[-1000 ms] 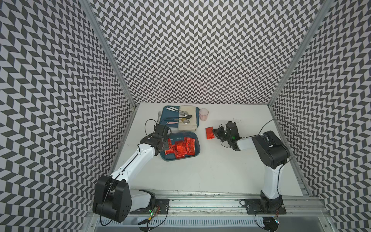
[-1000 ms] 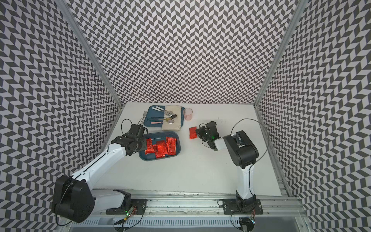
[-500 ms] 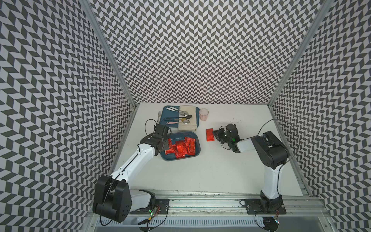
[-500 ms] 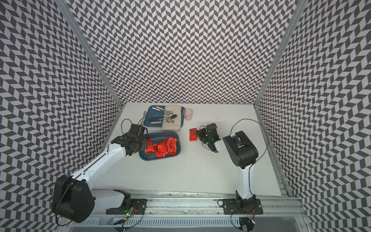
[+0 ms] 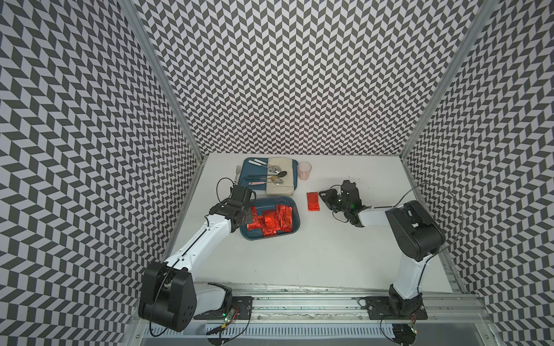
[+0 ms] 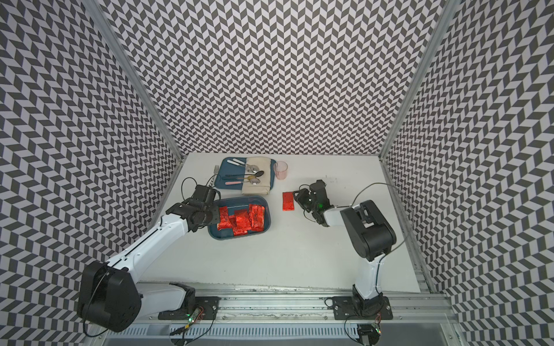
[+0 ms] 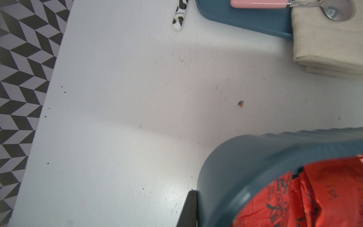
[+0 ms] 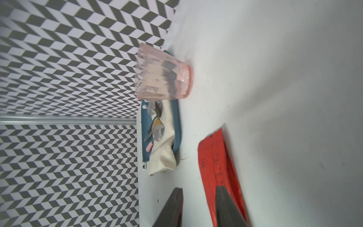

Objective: Take the tea bags out of the storage box
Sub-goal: Place the tea bag at the center of the board, then pick up the tea bag from the storage box.

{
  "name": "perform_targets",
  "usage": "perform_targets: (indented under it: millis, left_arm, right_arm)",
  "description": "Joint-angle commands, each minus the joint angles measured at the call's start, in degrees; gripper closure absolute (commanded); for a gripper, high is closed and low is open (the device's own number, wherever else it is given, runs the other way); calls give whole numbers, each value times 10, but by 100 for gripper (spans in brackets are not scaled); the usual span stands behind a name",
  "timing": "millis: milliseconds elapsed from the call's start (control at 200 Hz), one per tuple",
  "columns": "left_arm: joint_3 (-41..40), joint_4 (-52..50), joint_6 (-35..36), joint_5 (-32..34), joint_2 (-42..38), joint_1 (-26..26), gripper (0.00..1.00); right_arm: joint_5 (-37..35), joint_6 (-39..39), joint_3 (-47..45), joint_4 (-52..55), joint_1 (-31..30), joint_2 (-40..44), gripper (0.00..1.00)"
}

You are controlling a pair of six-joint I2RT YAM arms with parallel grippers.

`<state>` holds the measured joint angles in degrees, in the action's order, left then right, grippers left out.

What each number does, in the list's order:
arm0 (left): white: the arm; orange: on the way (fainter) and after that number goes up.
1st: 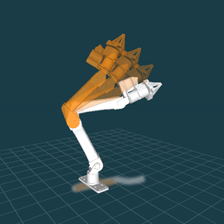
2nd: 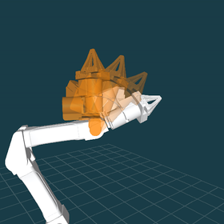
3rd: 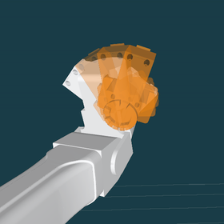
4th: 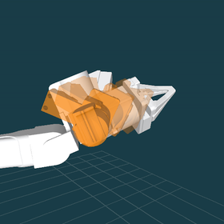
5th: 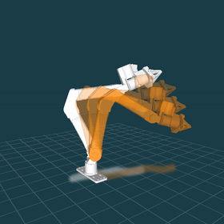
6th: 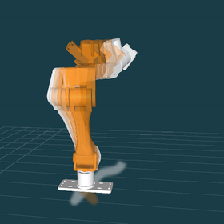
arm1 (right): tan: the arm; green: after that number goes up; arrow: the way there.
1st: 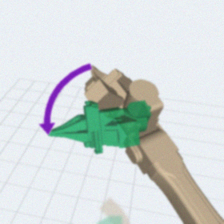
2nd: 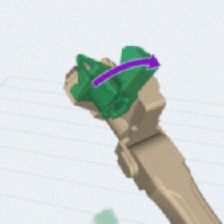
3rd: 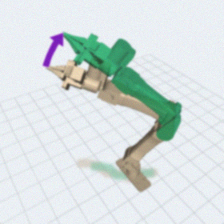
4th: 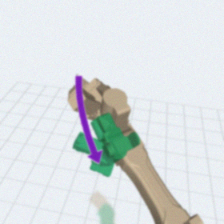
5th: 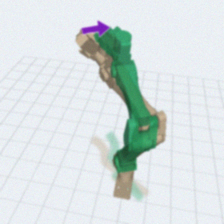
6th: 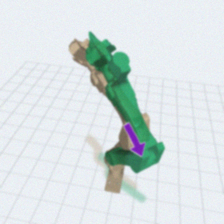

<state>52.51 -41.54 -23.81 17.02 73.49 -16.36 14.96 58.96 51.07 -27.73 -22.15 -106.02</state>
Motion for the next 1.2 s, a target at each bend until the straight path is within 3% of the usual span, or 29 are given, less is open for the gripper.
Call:
perform_targets:
  millis: [0,130,225,305,526,861,1197]
  left_arm:
    - [-2,23,2,-11,-5,2,100]
    - [-2,23,3,-14,-6,3,100]
    - [-3,24,3,-15,-6,3,100]
    - [-3,24,3,-15,-5,3,100]
    - [-3,24,3,-15,-3,2,100]
    - [-3,24,2,-13,-5,2,100]
    - [-2,24,3,-15,2,3,100]
  right_arm:
    - [36,-126,36,47,-8,63,66]
    - [25,-219,121,231,-71,101,64]
    - [-81,-277,176,329,-137,115,57]
    - [-147,-284,237,415,-195,101,54]
    - [-223,-272,363,537,-293,13,51]
    - [-297,-256,434,603,-329,-76,51]
    - [-277,-258,424,611,-333,-111,54]
